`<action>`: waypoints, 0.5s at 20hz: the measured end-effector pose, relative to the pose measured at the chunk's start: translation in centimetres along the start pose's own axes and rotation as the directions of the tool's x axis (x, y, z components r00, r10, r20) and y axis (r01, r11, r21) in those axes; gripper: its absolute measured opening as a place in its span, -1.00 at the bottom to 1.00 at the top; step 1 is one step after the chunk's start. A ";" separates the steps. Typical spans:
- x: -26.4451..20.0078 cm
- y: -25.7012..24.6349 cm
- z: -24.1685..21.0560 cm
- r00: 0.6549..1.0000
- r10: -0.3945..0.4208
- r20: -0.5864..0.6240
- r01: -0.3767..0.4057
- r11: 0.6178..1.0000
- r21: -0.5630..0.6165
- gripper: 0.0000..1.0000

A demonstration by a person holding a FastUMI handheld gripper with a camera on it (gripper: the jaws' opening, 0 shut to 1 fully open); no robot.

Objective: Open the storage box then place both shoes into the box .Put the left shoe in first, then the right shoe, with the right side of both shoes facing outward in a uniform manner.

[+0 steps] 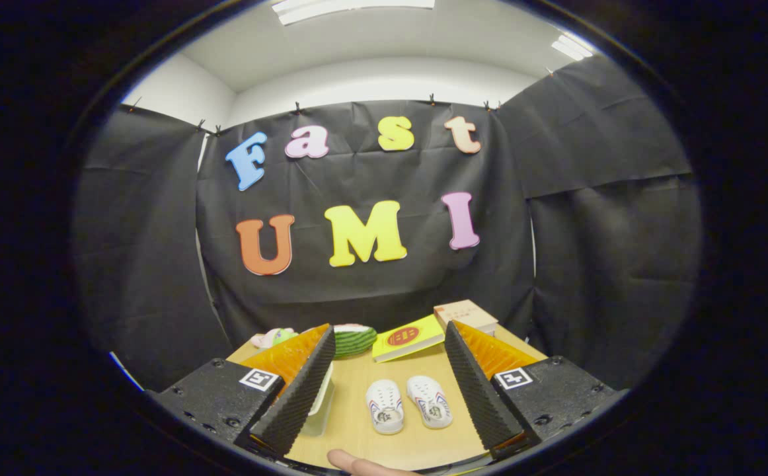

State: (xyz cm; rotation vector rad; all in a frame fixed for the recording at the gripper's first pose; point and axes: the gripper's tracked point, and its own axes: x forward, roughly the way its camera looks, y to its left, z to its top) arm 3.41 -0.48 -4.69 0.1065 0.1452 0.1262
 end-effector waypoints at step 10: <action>11.4 3.6 -12.5 0.812 0.410 -0.416 -0.255 0.889 0.380 1.00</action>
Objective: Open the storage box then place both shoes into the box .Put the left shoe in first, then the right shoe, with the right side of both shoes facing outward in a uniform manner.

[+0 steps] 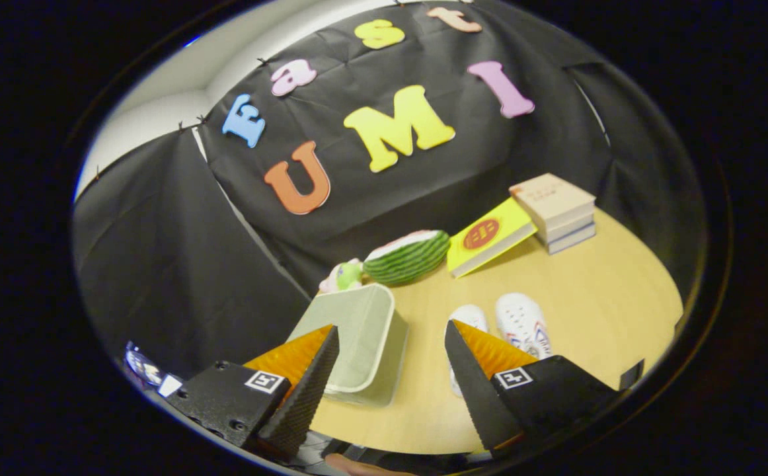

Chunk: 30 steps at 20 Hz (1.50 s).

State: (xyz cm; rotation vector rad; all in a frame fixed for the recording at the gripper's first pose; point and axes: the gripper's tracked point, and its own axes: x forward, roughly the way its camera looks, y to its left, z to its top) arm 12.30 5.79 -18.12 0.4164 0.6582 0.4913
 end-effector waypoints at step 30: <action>17.6 0.3 -5.4 0.592 0.728 -0.345 -0.471 0.660 0.585 -0.15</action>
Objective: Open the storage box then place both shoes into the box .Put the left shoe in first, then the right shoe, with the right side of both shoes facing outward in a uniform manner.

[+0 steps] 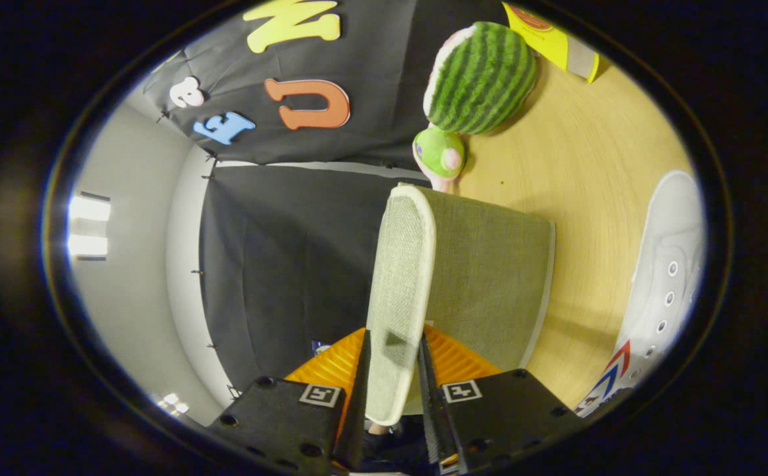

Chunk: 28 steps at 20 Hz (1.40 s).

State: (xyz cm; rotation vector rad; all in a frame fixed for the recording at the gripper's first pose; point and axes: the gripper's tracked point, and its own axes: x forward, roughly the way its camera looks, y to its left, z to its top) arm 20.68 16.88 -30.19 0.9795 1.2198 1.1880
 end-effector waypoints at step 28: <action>10.6 16.4 -1.7 0.969 -0.138 0.207 0.190 0.948 -0.257 -0.89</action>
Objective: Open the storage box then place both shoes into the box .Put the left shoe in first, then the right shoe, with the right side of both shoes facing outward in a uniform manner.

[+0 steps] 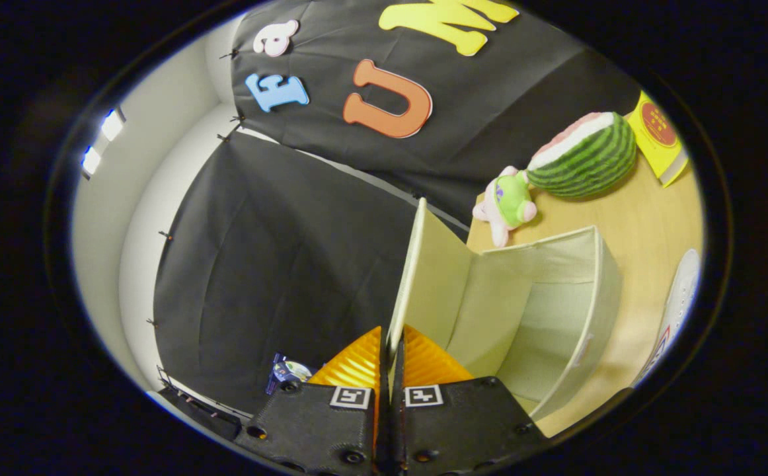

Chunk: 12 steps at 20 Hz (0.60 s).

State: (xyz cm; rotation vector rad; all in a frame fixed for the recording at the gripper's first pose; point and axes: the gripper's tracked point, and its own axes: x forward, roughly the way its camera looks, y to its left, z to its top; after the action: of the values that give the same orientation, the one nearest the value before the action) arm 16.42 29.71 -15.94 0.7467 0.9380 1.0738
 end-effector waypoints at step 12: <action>10.7 6.5 -2.8 0.995 0.029 0.097 -0.004 0.969 -0.246 -0.60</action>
State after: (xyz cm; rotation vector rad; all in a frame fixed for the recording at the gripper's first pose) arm 13.38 42.08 -14.31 0.5975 0.6986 1.1326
